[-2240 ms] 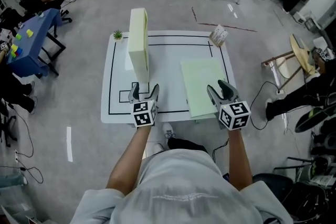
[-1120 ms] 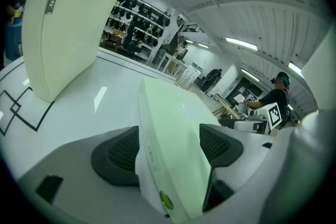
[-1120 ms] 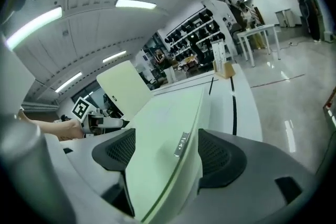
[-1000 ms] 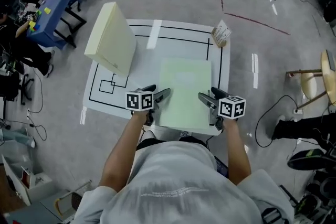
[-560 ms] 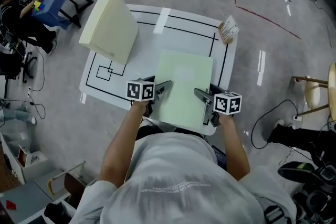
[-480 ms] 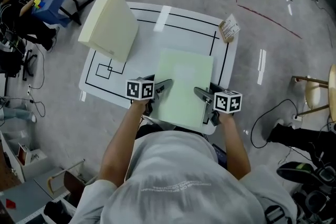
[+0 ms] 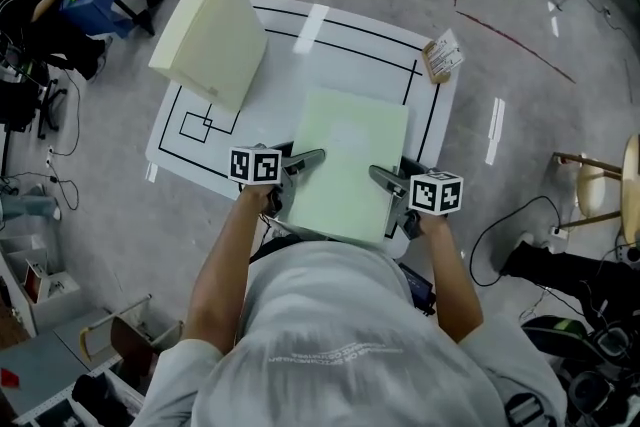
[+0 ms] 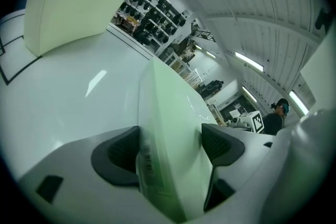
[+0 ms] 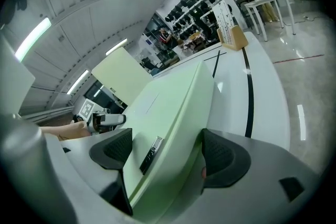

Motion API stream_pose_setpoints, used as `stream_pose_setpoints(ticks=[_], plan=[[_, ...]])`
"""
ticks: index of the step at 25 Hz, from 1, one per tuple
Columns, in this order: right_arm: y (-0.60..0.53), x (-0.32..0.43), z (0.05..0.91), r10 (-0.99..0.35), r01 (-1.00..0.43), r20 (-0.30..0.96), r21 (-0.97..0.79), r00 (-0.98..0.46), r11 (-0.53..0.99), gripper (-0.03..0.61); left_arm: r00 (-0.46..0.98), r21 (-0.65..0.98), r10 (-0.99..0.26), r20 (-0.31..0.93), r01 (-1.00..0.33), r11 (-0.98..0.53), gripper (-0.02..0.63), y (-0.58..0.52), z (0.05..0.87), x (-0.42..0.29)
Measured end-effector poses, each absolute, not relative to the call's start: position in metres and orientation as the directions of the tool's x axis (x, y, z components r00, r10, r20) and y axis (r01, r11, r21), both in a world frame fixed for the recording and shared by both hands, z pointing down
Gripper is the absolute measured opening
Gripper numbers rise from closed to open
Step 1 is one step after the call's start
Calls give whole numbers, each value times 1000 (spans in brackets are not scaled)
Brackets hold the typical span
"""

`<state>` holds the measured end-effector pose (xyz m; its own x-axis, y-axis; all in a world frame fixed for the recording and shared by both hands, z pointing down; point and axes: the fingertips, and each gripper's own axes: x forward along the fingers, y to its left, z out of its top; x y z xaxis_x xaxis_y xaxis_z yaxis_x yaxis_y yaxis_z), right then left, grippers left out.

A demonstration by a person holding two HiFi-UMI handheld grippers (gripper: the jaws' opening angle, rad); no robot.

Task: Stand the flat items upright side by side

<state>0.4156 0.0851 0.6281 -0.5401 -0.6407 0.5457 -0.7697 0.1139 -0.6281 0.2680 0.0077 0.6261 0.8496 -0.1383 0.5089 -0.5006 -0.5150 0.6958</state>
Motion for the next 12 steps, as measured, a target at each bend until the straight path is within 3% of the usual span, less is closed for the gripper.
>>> stream_pose_setpoints(ticks=[6, 12], plan=[[87, 416, 623, -685, -747, 509, -660, -520, 76, 408, 859, 684, -122, 497, -474, -554, 383, 16, 623, 267], [84, 424, 618, -729, -738, 492, -674, -477, 28, 411, 866, 580, -96, 490, -407, -706, 388, 27, 614, 271]])
